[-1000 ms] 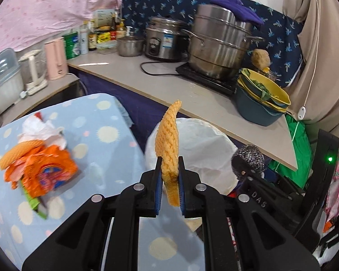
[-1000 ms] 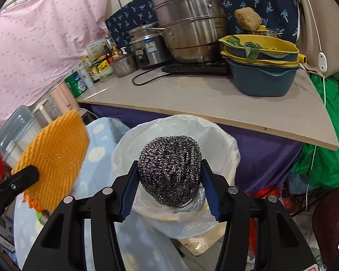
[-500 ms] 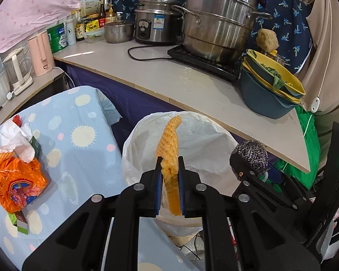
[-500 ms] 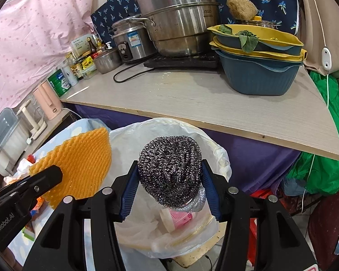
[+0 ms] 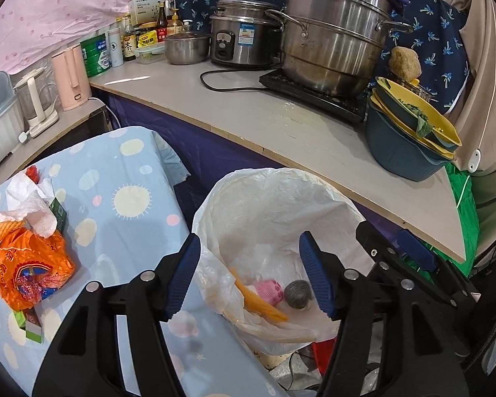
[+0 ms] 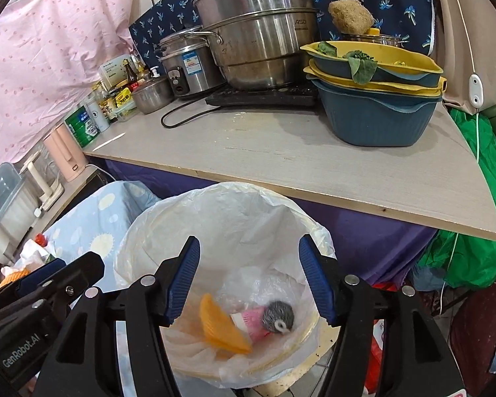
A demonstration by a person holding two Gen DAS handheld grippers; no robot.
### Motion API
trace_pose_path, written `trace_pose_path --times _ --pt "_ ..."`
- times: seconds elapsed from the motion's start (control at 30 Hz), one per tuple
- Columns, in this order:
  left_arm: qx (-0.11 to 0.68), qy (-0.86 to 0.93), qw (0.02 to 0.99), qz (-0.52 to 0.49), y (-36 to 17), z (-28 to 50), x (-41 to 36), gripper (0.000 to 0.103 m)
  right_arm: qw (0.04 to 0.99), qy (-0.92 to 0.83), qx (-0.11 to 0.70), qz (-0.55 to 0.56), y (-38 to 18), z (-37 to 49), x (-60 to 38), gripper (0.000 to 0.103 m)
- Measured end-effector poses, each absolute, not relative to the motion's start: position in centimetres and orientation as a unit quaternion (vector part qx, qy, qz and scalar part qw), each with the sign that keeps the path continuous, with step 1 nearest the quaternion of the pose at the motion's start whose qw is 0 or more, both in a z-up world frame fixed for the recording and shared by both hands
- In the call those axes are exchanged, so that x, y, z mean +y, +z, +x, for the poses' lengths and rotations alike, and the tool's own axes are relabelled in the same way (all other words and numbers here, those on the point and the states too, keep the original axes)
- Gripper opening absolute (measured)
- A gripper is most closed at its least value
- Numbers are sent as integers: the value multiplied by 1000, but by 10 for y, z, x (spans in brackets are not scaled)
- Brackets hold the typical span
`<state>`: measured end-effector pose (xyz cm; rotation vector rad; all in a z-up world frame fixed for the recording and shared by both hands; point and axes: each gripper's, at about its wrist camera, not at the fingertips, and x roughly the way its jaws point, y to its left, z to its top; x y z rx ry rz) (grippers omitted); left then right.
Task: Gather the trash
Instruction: 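Carry the scrubber and mesh sleeve over the bin and release both grippers, then move both grippers back to the pile and close the left on another mesh sleeve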
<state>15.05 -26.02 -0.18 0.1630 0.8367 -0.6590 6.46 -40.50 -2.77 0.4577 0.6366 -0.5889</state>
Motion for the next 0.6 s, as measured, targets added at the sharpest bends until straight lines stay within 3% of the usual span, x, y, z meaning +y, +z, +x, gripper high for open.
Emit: trace_pose_path --times 0.6 --pt "387 -306 868 56 17 147 -225 60 894 -273 288 206 -1 60 -373 63"
